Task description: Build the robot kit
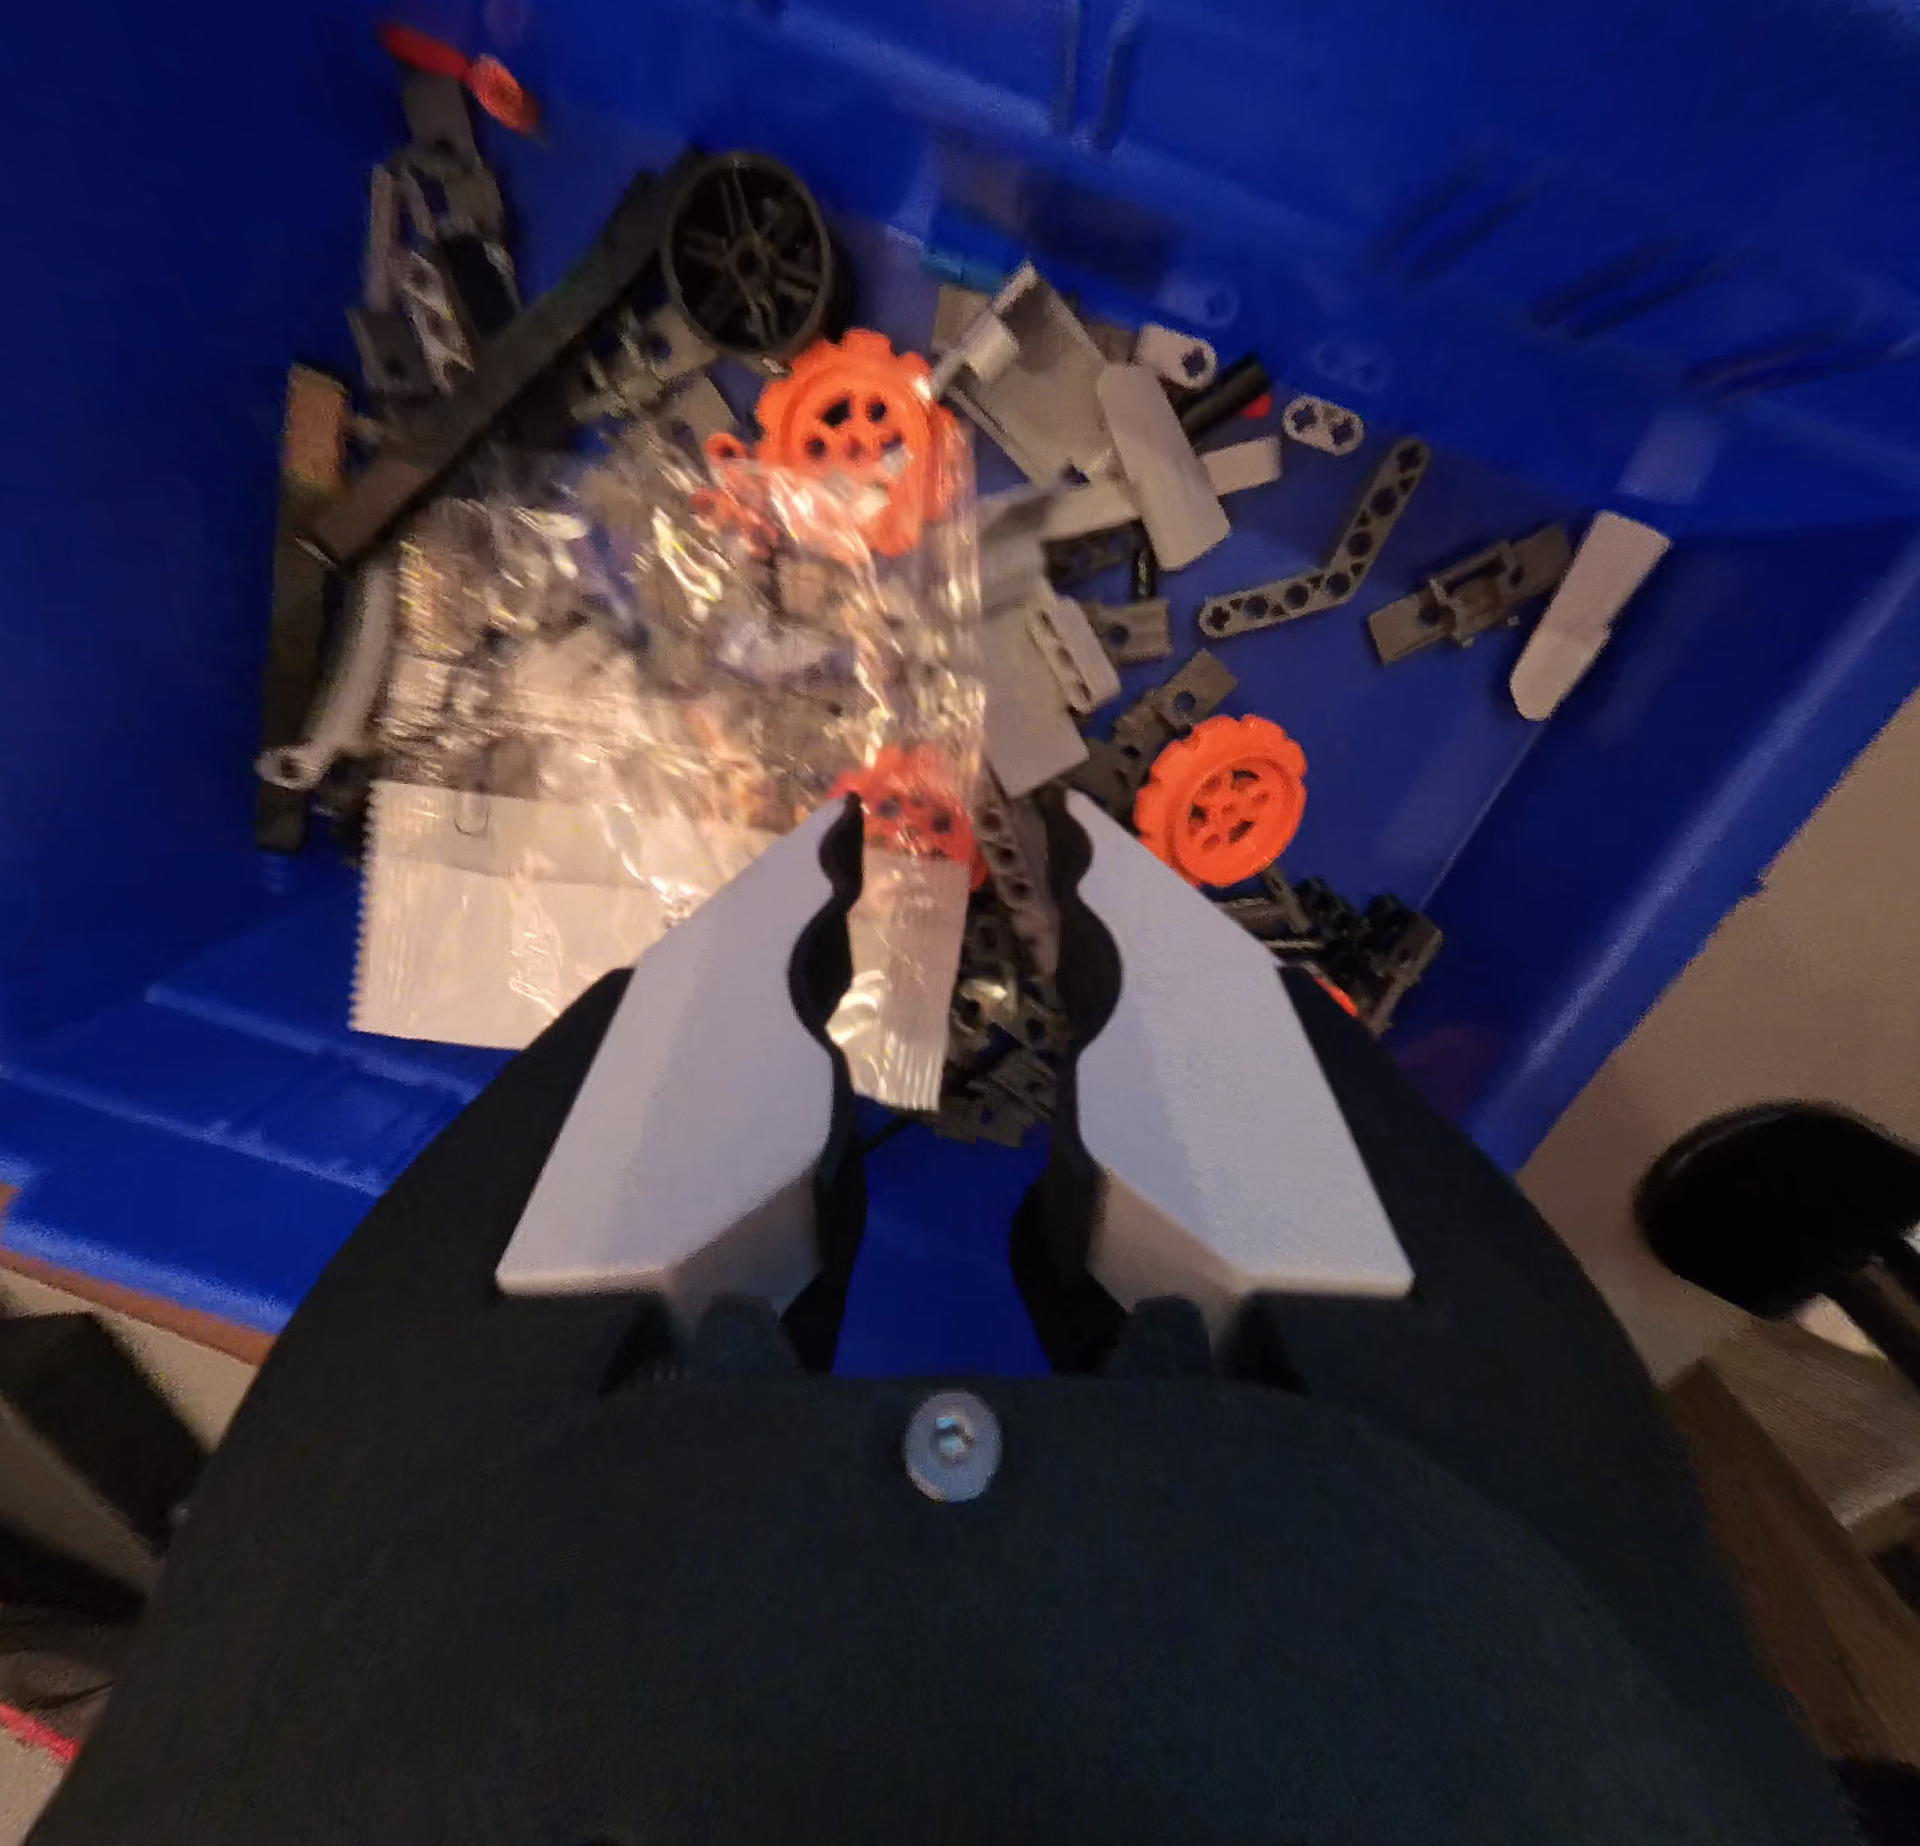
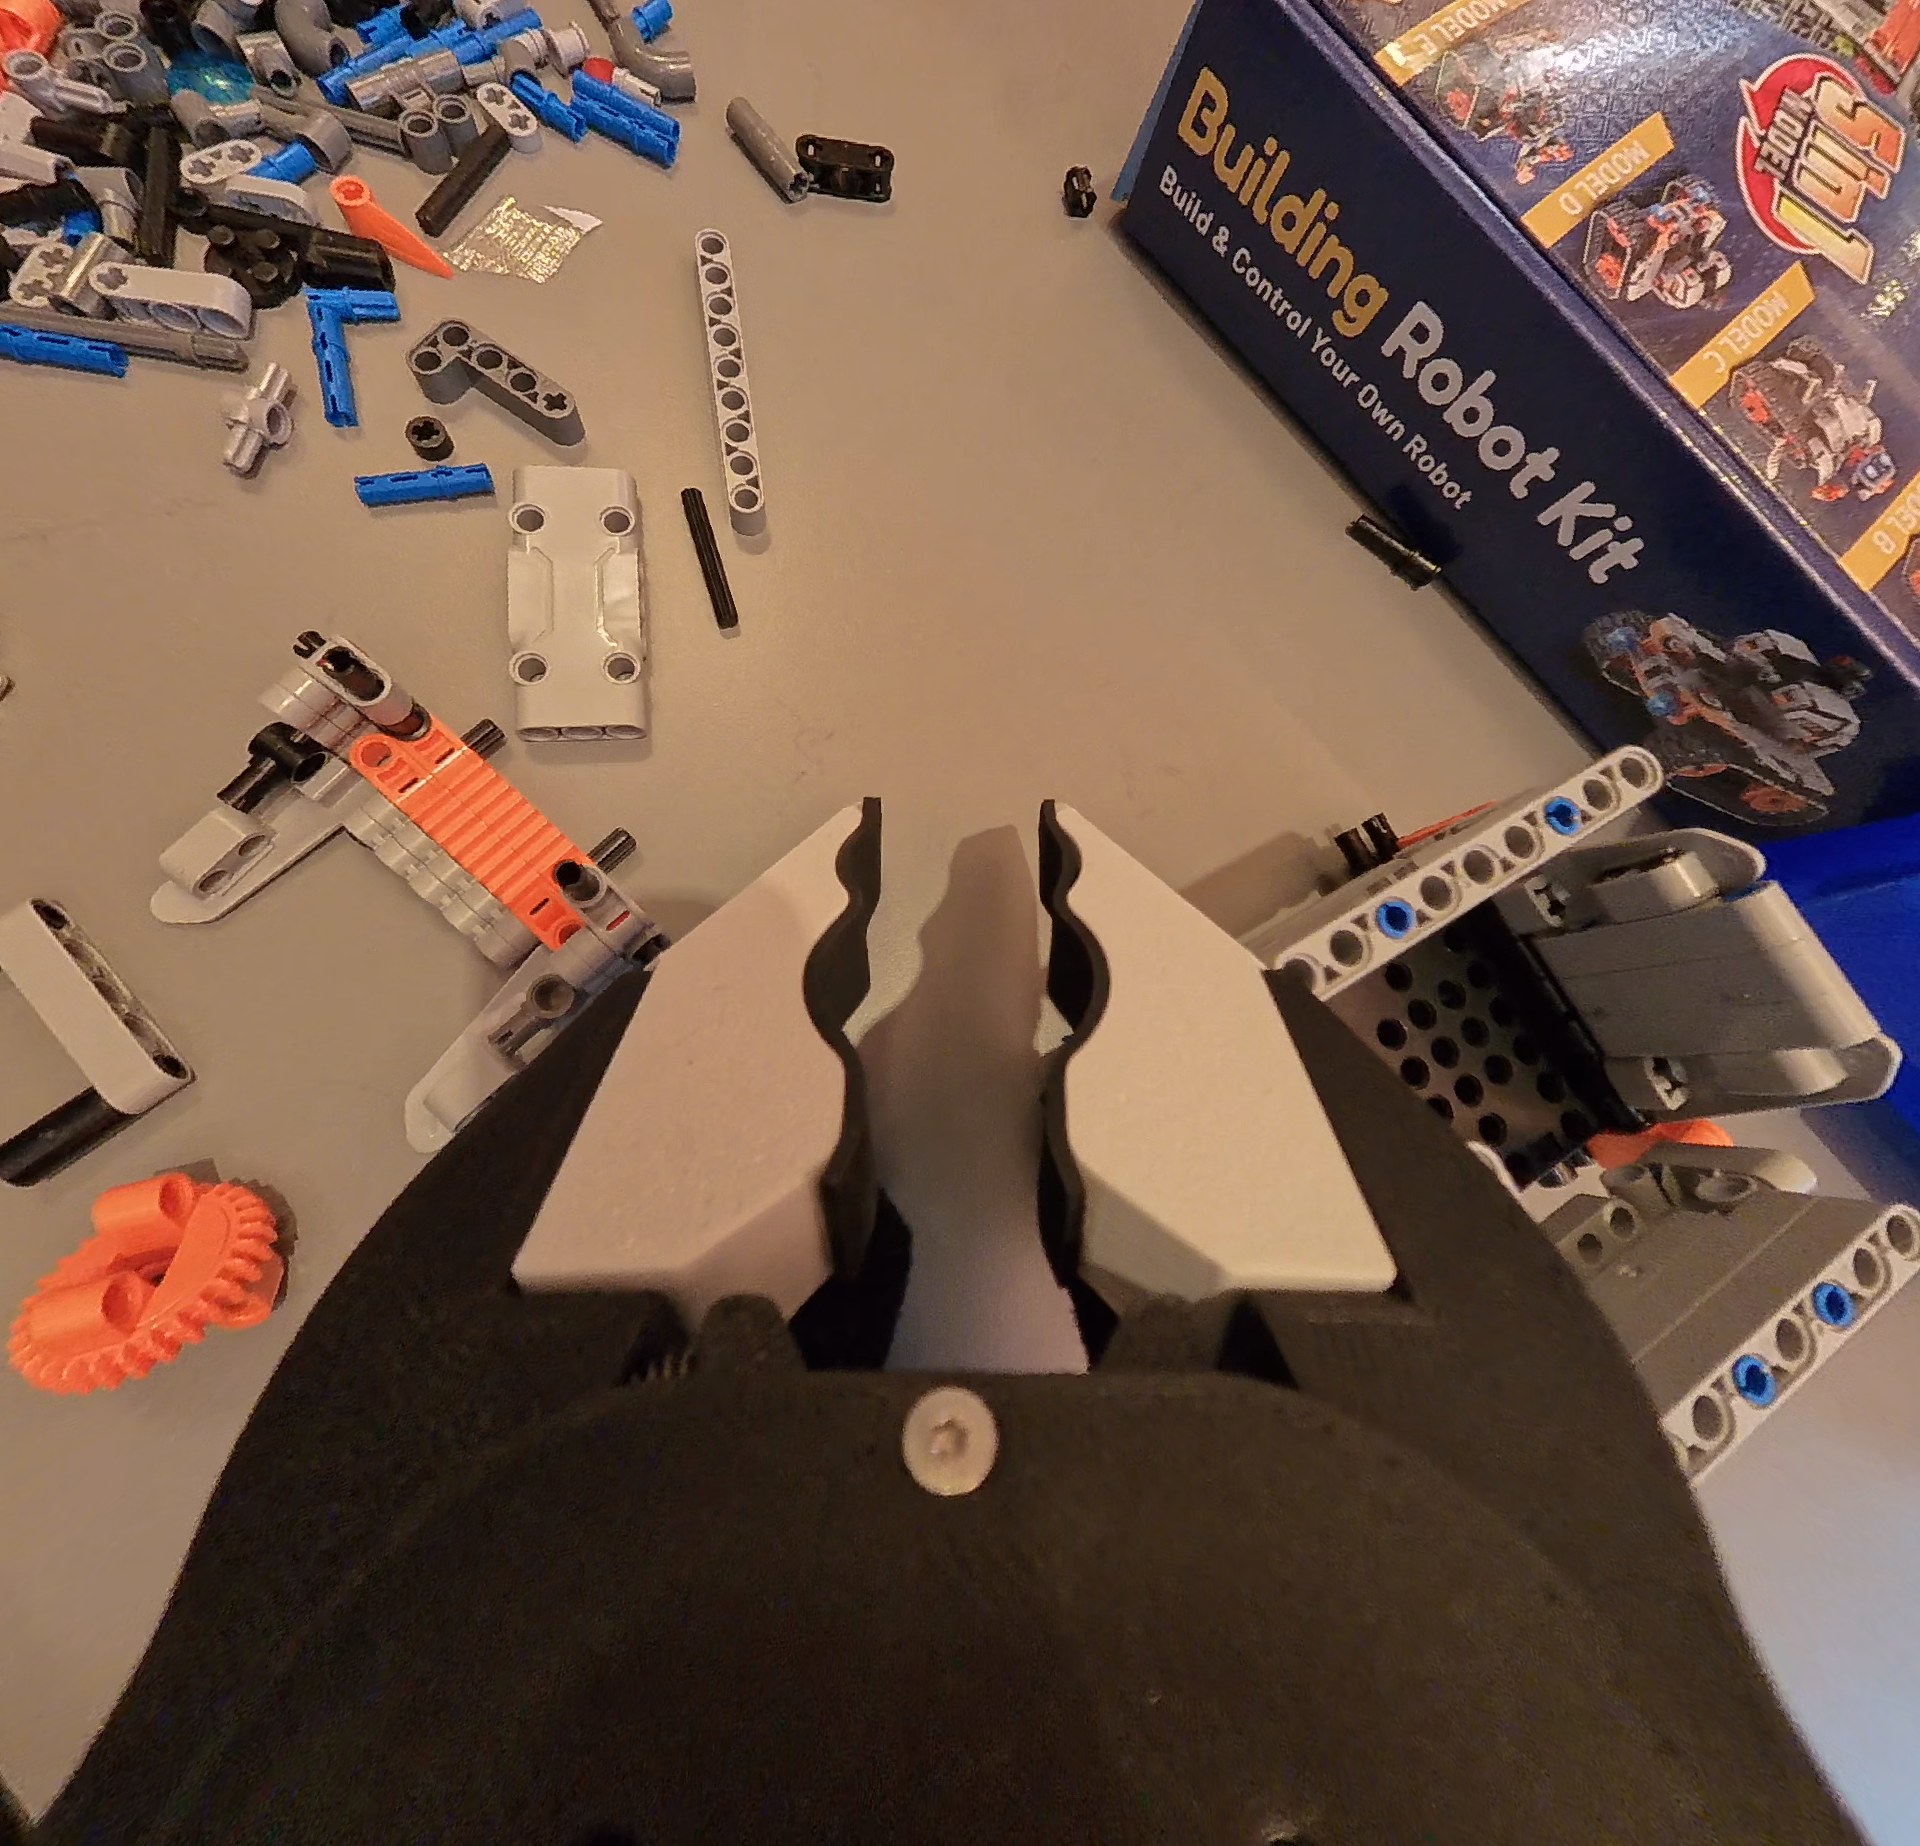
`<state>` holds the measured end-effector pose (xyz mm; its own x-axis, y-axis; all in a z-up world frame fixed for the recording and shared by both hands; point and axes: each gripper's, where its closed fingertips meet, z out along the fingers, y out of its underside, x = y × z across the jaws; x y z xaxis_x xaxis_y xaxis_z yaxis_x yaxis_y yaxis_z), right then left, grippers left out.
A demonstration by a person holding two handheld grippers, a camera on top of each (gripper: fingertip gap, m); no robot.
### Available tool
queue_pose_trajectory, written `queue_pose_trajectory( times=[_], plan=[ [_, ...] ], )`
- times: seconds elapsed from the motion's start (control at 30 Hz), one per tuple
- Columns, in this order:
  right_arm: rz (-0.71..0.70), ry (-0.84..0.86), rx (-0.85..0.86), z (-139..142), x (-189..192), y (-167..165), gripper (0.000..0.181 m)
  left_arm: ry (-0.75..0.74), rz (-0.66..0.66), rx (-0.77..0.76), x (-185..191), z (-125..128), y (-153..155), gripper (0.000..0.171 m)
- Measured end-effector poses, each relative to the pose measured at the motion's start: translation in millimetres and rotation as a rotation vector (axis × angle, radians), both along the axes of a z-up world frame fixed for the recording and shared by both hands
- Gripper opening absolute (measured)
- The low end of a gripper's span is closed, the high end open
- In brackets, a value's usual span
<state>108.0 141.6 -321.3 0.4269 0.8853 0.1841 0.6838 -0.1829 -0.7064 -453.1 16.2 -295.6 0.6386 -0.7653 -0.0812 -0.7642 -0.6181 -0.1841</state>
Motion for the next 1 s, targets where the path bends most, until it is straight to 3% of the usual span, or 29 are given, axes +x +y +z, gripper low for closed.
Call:
queue_pose_trajectory(
  times=[0.13, 0.2, 0.4, 0.57, 0.8, 1.0],
  plan=[
    [0.000, 0.002, -0.002, 0.2, -0.2, 0.0, 0.029, 0.025, 0.013, -0.120, -1.7, -20.3, -17.1, 0.040],
    [0.000, 0.004, -0.004, 0.3, -0.2, -0.1, 0.029, 0.048, 0.011, -0.108, -0.9, -25.6, -14.3, 0.033],
    [0.002, 0.009, -0.006, 0.8, 0.0, -0.4, 0.030, -0.015, -0.072, -0.186, 25.9, -25.2, -38.0, 0.012],
    [0.006, 0.011, -0.010, 0.8, -0.3, -1.2, 0.031, -0.064, -0.142, -0.254, 39.6, -14.1, -62.0, 0.014],
    [0.008, 0.014, -0.012, 1.3, 0.4, -1.7, 0.032, -0.180, 0.050, -0.049, 3.6, 36.3, -12.2, 0.030],
    [0.008, 0.015, -0.013, 1.3, 0.4, -1.7, 0.032, -0.270, 0.093, 0.014, -10.4, 55.9, 6.9, 0.033]
  ],
)
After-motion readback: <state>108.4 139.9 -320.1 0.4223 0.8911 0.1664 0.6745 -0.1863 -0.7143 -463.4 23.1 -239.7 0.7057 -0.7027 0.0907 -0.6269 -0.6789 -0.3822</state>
